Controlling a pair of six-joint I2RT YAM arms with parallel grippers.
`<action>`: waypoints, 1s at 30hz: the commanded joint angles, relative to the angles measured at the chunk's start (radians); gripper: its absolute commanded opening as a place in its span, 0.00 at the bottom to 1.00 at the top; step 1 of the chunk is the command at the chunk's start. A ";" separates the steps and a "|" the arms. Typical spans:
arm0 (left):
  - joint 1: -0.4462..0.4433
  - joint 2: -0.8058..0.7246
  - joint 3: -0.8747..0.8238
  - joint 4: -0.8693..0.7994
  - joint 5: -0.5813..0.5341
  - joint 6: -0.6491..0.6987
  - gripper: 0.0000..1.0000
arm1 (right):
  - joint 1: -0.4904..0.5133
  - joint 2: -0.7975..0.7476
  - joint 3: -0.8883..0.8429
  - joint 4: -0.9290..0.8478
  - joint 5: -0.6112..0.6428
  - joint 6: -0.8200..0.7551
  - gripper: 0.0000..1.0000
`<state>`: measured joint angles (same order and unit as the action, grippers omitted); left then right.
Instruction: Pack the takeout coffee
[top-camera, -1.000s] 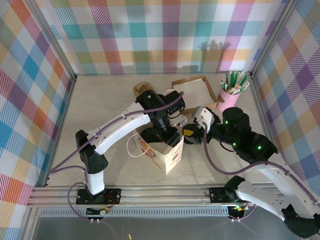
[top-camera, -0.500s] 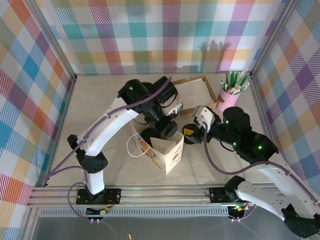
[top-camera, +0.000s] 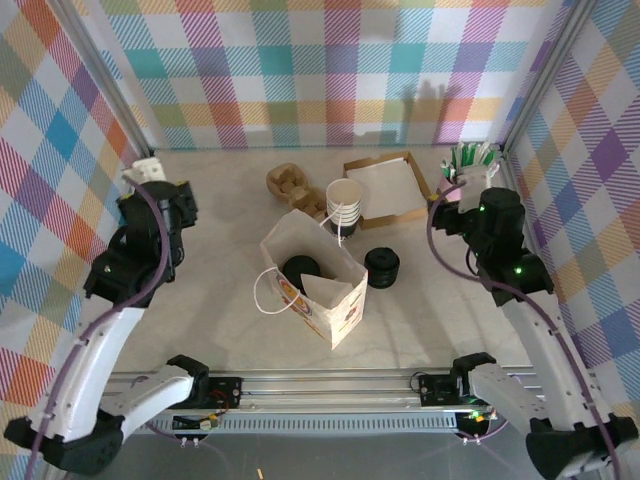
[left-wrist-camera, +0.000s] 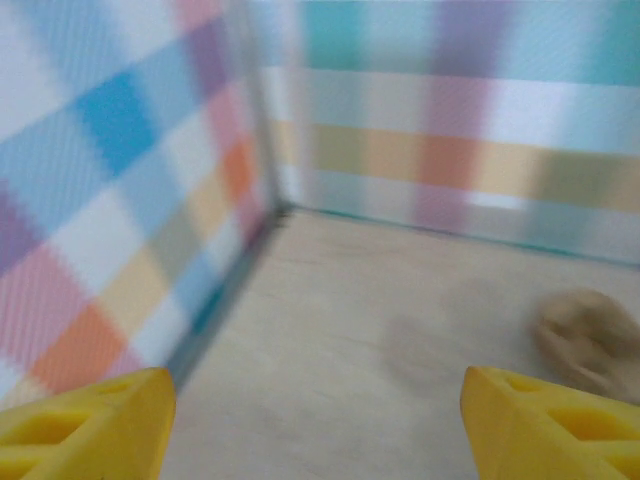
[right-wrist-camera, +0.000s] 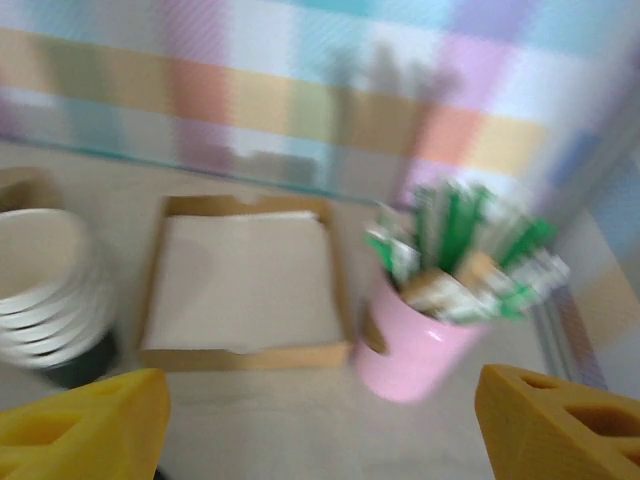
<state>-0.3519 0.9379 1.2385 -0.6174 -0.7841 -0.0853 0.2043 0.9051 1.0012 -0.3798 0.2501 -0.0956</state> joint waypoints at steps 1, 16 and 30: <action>0.075 0.037 -0.210 0.302 -0.093 0.005 0.75 | -0.088 0.046 -0.112 0.086 -0.009 0.143 0.82; 0.200 0.282 -0.722 0.970 0.400 -0.024 0.78 | -0.176 0.272 -0.638 0.957 -0.210 0.022 0.86; 0.205 0.476 -0.835 1.347 0.538 0.136 0.84 | -0.202 0.617 -0.624 1.243 -0.335 0.085 0.91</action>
<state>-0.1608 1.4075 0.4274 0.5789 -0.2687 -0.0013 0.0120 1.5188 0.3645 0.8059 -0.0834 -0.0475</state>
